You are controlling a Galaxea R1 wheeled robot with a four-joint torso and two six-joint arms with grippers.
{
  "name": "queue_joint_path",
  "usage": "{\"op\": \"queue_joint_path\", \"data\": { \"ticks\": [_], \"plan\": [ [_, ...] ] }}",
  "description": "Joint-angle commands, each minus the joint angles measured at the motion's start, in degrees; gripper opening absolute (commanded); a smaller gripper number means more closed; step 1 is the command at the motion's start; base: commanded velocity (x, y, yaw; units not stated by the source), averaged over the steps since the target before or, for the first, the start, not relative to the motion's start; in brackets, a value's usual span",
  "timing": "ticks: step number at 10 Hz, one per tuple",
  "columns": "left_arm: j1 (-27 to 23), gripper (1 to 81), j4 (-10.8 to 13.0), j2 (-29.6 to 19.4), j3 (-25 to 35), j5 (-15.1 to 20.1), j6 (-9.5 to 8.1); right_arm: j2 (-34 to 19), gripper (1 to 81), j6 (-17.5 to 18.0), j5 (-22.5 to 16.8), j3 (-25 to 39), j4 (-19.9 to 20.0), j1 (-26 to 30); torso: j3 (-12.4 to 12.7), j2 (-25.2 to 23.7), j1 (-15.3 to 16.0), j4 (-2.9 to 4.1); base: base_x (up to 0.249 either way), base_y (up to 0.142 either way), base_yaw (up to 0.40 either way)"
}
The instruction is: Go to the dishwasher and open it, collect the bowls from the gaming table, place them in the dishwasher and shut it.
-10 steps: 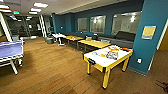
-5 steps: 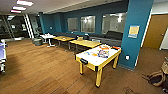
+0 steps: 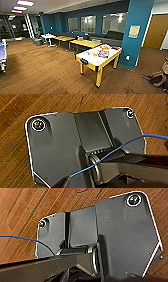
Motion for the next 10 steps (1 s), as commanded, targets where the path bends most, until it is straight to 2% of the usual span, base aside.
{"op": "queue_joint_path", "data": {
  "ticks": [1,5,10],
  "plan": [
    [-2.6,81.1,0.0,-0.2,0.3,2.9,0.06,0.1,81.1,0.1,-2.5,0.4,0.5,2.8,0.0,0.0,0.0,0.0,0.0,0.0,0.0],
    [-2.6,81.1,0.4,-0.1,0.3,2.9,0.06,0.5,81.1,0.1,-2.6,0.4,0.5,2.9,0.0,0.0,0.0,0.0,0.019,0.0,0.0],
    [-2.6,81.1,0.5,-0.1,0.3,2.9,0.06,0.7,81.1,0.1,-2.5,0.4,0.5,2.8,0.0,0.0,0.1,0.0,0.123,0.0,0.0]
  ]
}}
